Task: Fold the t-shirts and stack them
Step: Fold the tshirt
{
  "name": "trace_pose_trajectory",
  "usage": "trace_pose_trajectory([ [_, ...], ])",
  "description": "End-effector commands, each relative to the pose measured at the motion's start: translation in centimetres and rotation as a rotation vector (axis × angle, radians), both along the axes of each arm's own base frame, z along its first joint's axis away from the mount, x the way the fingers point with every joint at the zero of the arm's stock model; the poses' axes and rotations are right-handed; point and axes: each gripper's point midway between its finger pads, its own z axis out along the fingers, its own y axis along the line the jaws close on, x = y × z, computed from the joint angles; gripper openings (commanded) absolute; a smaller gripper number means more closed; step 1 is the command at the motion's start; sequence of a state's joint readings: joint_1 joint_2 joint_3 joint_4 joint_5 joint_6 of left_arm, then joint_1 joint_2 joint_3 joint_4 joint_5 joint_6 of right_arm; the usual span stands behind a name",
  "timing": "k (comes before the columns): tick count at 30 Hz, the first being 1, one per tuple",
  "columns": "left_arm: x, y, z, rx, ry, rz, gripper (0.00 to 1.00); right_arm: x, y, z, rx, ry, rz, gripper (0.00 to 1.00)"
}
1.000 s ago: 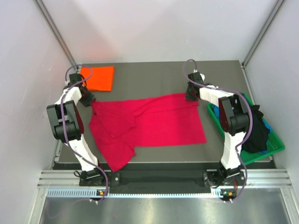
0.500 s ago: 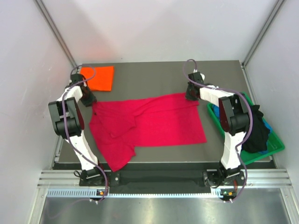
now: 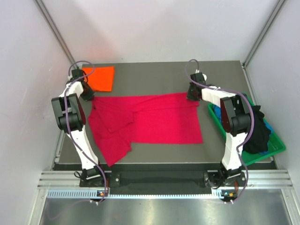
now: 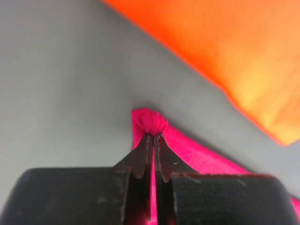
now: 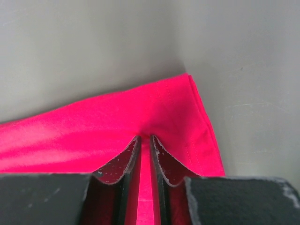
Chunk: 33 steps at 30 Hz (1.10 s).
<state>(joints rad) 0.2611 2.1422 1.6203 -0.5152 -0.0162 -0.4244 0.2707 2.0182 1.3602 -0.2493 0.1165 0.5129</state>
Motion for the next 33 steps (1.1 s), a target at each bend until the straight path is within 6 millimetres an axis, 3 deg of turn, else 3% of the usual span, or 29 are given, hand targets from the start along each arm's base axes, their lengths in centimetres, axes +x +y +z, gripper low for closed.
trace_pose_trajectory([
  [1,1.8,1.5,-0.4,0.005,-0.018,0.073,0.0,0.7,-3.2,-0.2,-0.077,-0.022,-0.052,0.15],
  [2,2.0,1.2,-0.5,-0.012,-0.018,0.071,0.01,0.8,-3.2,-0.2,-0.077,-0.026,-0.046,0.15],
  [4,2.5,0.8,-0.1,-0.032,-0.028,0.053,0.12,1.3,-2.4,0.5,-0.049,-0.049,-0.023,0.17],
  [5,2.5,0.8,0.8,-0.023,-0.042,0.043,0.23,1.5,-2.3,0.9,-0.041,-0.057,-0.017,0.18],
  [6,2.5,0.9,1.6,-0.015,-0.052,0.041,0.27,1.7,-2.1,1.5,-0.031,-0.067,-0.012,0.19],
  [8,2.2,1.1,3.2,0.012,-0.061,0.031,0.32,2.0,-1.6,3.2,-0.011,-0.097,0.0,0.22],
  [10,1.9,1.7,6.0,0.056,-0.091,0.031,0.38,2.4,-1.3,5.5,0.004,-0.13,0.016,0.24],
  [13,-0.4,1.4,8.4,0.073,-0.065,0.039,0.4,2.5,-1.3,8.4,0.01,-0.161,0.028,0.27],
  [14,-1.0,1.0,10.2,0.071,-0.095,0.039,0.4,2.4,-1.2,8.9,0.012,-0.164,0.035,0.28],
  [15,-2.4,0.3,9.2,0.057,-0.068,0.031,0.4,2.1,-1.2,9.2,0.01,-0.156,0.041,0.29],
  [17,-3.7,-1.1,10.2,0.038,-0.096,0.003,0.4,1.7,-1.1,9.5,0.008,-0.148,0.061,0.32],
  [18,-5.0,-2.0,8.7,0.014,-0.067,-0.007,0.4,1.3,-1.0,9.4,0.006,-0.132,0.073,0.33],
  [20,-6.2,-3.8,8.8,-0.044,-0.079,-0.047,0.39,0.9,-1.3,9.1,-0.009,-0.114,0.095,0.36],
  [21,-7.6,-4.6,7.2,-0.072,-0.044,-0.059,0.39,0.5,-1.1,8.9,0.001,-0.095,0.116,0.37],
  [23,-8.4,-5.6,6.7,-0.106,-0.052,-0.088,0.4,0.2,-1.5,8.5,-0.002,-0.075,0.121,0.37],
  [24,-9.4,-6.1,5.4,-0.129,-0.024,-0.101,0.4,-0.1,-1.7,8.2,-0.008,-0.065,0.122,0.38],
  [29,-10.4,-6.3,2.8,-0.146,0.03,-0.093,0.4,-0.7,-2.9,7.0,-0.014,-0.034,0.121,0.36],
  [33,-8.9,-5.9,2.6,-0.136,0.006,-0.091,0.38,-1.2,-3.1,5.9,0.013,-0.006,0.154,0.36],
])
